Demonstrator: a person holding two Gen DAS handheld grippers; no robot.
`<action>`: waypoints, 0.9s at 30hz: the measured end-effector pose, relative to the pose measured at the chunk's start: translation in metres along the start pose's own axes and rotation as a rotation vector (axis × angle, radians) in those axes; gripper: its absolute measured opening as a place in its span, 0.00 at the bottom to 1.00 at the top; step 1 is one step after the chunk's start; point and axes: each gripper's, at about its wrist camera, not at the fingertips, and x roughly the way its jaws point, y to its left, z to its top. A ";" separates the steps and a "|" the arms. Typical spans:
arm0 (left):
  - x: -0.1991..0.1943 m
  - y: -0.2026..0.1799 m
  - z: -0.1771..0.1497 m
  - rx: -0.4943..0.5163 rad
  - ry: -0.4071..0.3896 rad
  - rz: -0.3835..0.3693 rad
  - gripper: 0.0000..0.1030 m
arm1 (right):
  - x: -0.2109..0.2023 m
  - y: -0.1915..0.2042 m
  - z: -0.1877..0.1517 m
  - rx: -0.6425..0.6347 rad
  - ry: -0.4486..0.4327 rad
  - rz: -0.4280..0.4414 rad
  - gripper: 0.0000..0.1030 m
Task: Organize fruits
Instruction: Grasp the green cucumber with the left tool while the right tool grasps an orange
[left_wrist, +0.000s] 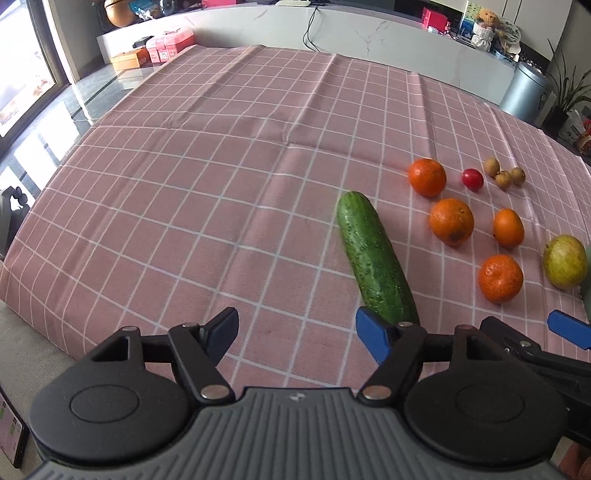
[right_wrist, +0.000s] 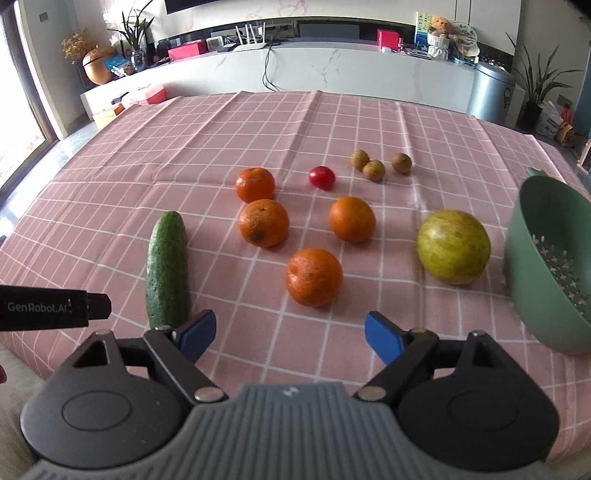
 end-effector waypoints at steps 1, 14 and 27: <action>0.001 0.003 0.001 -0.011 -0.001 -0.001 0.83 | 0.003 0.003 0.002 -0.003 -0.002 0.001 0.80; 0.023 -0.006 0.005 -0.014 0.010 -0.085 0.83 | 0.044 -0.012 0.014 0.031 -0.012 -0.079 0.54; 0.038 -0.031 0.018 -0.011 0.007 -0.152 0.90 | 0.063 -0.034 0.019 0.043 -0.001 -0.058 0.43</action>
